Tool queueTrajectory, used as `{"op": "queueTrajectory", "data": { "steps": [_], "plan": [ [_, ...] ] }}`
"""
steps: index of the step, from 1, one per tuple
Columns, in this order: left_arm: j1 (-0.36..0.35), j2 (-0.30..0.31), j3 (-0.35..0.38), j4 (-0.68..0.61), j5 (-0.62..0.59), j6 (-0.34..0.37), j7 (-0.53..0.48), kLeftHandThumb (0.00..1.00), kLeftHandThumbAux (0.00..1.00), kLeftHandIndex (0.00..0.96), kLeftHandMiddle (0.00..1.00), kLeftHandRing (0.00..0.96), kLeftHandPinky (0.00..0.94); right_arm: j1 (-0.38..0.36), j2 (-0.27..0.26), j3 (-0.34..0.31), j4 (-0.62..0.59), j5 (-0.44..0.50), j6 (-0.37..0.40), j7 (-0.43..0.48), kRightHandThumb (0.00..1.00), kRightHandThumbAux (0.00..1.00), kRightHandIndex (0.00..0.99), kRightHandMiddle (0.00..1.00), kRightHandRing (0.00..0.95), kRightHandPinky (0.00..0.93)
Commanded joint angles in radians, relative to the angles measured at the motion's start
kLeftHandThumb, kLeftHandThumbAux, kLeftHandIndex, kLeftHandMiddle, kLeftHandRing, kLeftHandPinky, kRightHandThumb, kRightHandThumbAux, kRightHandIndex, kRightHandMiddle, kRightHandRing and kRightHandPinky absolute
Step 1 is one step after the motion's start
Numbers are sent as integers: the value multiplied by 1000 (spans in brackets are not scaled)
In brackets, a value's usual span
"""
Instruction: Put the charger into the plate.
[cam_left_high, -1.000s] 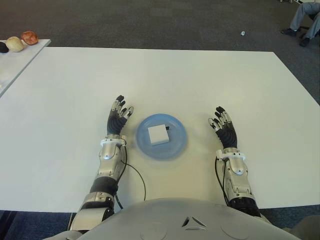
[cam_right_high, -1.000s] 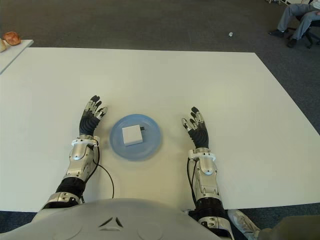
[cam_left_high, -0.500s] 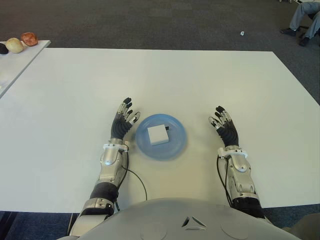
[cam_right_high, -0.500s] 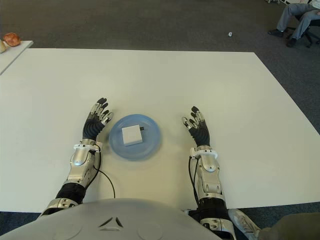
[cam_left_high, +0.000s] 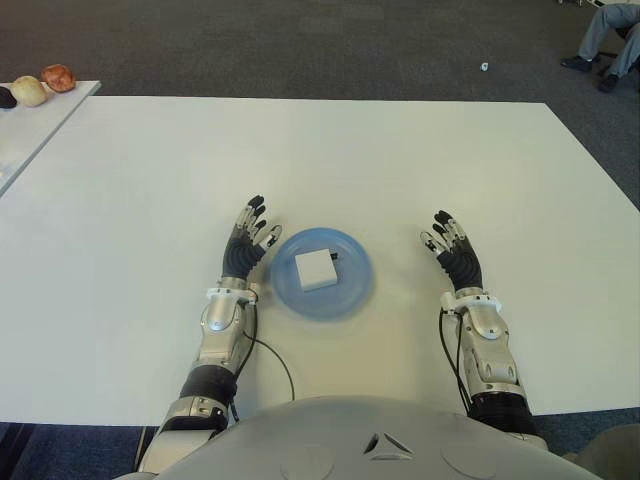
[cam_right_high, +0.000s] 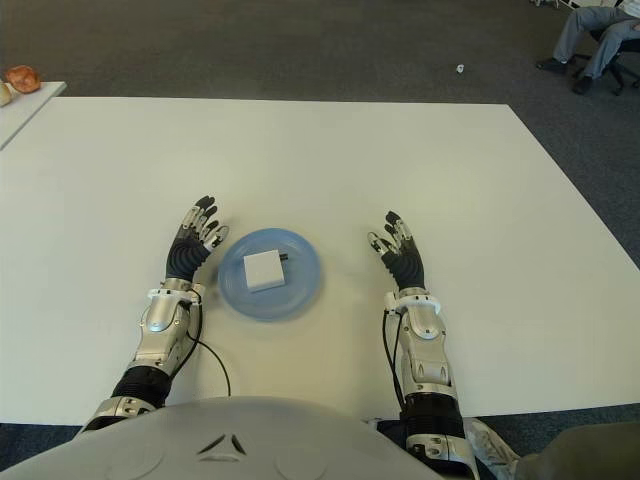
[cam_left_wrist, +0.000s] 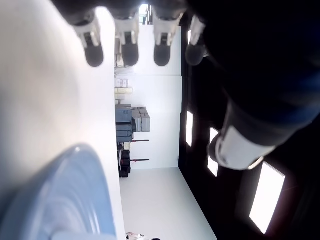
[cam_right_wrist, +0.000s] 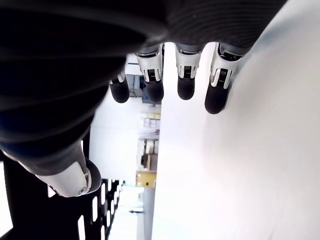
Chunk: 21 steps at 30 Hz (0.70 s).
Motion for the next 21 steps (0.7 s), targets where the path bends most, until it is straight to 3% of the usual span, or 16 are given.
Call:
{"op": "queueTrajectory", "data": {
  "steps": [1, 21],
  "plan": [
    [146, 2, -4, 113, 7, -1, -16, 0, 670, 8, 52, 42, 58, -15, -9, -8, -3, 5, 36, 7, 0, 624, 0, 0, 0, 0],
    [127, -17, 5, 147, 9, -3, 5, 0, 664, 12, 66, 60, 84, -12, -29, -21, -21, 2, 46, 10, 0, 628, 0, 0, 0, 0]
  ]
}}
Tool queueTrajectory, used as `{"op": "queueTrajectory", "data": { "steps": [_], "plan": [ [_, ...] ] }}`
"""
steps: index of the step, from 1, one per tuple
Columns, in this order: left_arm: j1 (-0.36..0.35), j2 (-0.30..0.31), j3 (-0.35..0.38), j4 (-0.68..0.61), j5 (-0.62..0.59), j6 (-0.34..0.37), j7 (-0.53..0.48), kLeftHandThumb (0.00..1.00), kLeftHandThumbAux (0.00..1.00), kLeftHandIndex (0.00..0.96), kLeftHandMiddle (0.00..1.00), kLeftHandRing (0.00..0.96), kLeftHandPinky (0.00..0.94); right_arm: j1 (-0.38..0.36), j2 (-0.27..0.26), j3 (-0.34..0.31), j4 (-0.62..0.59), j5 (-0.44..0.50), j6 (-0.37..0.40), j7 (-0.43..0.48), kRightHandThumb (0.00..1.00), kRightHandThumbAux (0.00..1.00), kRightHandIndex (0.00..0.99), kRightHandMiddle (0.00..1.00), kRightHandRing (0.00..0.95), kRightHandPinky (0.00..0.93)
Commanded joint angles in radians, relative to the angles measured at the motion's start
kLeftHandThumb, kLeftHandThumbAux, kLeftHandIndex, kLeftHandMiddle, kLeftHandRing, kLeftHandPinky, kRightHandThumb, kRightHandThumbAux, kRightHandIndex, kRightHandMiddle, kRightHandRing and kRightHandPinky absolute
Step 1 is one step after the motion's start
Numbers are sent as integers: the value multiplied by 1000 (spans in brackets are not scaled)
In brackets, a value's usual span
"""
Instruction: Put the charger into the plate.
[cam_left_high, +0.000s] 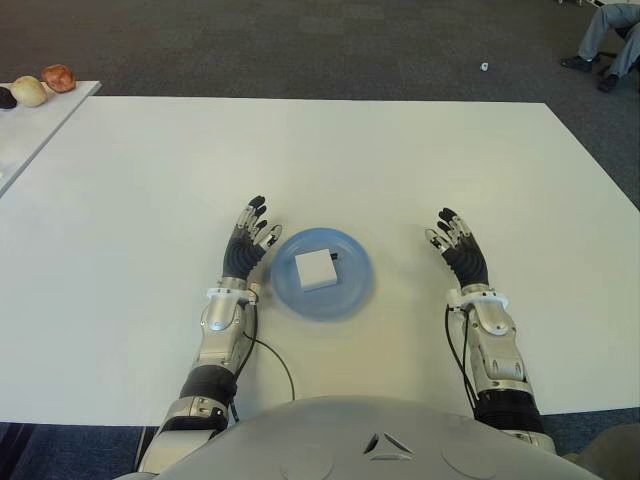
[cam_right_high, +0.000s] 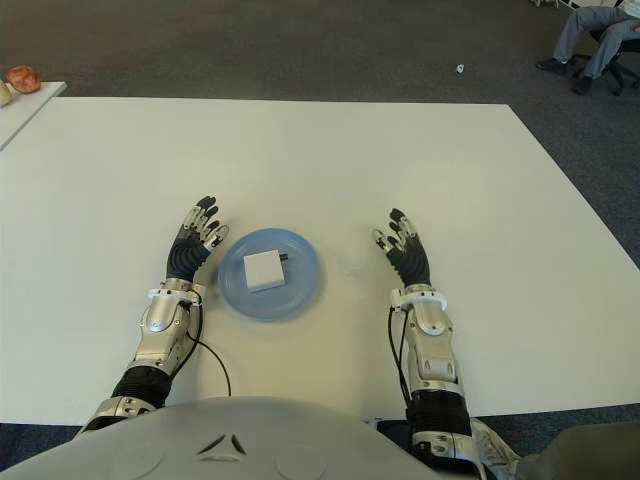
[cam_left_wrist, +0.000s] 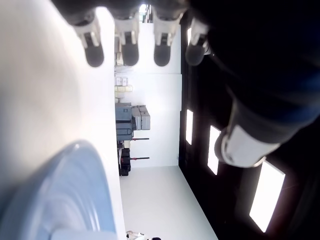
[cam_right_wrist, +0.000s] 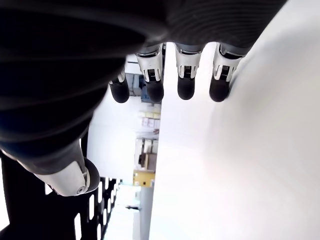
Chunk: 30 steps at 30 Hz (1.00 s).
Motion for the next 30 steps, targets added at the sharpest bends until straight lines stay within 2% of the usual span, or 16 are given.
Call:
{"op": "queueTrajectory", "data": {
  "steps": [1, 20, 30],
  "plan": [
    [127, -13, 5, 145, 5, 12, 11, 0, 666, 12, 67, 60, 84, -1, -3, -8, 2, 2, 12, 2, 0, 629, 0, 0, 0, 0],
    [127, -29, 55, 155, -9, 87, 93, 0, 654, 15, 54, 43, 47, 9, -1, -17, -4, 6, 8, 5, 0, 641, 0, 0, 0, 0],
    [90, 3, 118, 205, -38, 99, 110, 0, 649, 12, 48, 34, 40, 14, 8, -10, -5, 1, -4, -1, 0, 637, 0, 0, 0, 0]
  ]
}}
